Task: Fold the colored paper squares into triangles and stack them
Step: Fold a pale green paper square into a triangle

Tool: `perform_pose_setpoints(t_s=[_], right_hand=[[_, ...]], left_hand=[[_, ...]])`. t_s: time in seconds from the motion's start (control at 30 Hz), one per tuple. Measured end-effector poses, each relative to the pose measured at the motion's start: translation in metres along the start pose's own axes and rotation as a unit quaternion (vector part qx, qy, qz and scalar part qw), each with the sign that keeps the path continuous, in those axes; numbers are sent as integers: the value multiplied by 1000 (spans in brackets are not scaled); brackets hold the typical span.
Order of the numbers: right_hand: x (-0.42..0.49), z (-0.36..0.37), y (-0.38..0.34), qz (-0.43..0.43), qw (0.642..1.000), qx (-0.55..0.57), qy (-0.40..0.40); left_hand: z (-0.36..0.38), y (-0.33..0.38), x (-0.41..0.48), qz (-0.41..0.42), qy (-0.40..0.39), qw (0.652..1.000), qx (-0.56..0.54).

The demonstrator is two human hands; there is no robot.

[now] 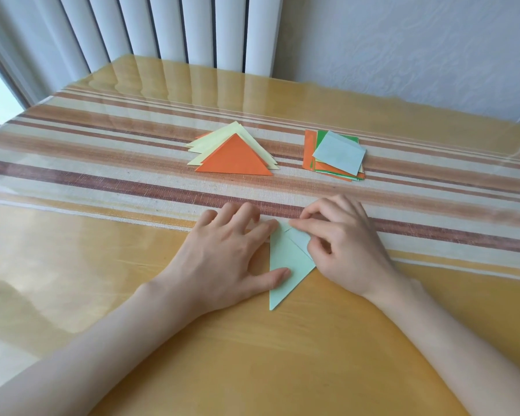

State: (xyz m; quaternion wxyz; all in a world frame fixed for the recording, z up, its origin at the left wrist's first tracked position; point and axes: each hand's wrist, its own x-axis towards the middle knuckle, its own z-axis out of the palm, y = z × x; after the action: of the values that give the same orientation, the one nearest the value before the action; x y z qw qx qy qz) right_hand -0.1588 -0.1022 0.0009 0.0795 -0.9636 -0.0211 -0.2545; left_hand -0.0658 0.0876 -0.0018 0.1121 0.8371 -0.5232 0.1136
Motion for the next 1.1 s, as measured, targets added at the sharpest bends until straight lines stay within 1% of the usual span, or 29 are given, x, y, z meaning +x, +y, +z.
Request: perform_pose_setpoints(t_s=[0.1,0.13,0.2,0.27,0.33,0.43,0.5,0.57,0.63,0.67,0.73,0.8,0.93,1.03,1.1], right_hand=[[1,0,-2,22,1000,7,-20],[0,0,-5,49,998,19,-17],[-5,-3,-12,133,990,49,-5],[-15,-8,-18,217,972,85,2],[-24,-14,-24,271,955,122,-1],[-23,-16,-30,313,940,133,-26],[-18,-12,-31,342,928,145,-41],[-13,-13,-30,371,907,198,-36],[-11,-19,-30,400,871,284,-24],[-11,-23,-29,410,853,320,-23],[-11,-27,-28,415,839,352,-23],[-12,-29,-27,411,840,353,-24],[-13,-28,-23,403,843,356,-13],[-13,-28,-22,396,843,364,19],[-12,-28,-22,387,841,375,35]], left_hand=[[-2,5,2,9,-6,999,34],[-2,8,1,6,-8,999,41],[0,12,0,-8,-11,999,35],[1,13,-2,-24,-5,1000,9],[1,12,-2,-40,2,999,-16],[0,16,-2,-69,15,995,-64],[-2,22,-1,-69,26,994,-85],[-2,29,-1,-58,29,993,-100],[-2,33,-1,-52,27,993,-105],[-2,34,0,-52,26,992,-108],[-2,33,0,-56,19,990,-125],[-3,31,0,-59,10,987,-150],[-6,28,-1,-70,39,972,-219],[-8,26,0,-116,67,941,-310],[-5,21,2,-139,86,924,-345]])
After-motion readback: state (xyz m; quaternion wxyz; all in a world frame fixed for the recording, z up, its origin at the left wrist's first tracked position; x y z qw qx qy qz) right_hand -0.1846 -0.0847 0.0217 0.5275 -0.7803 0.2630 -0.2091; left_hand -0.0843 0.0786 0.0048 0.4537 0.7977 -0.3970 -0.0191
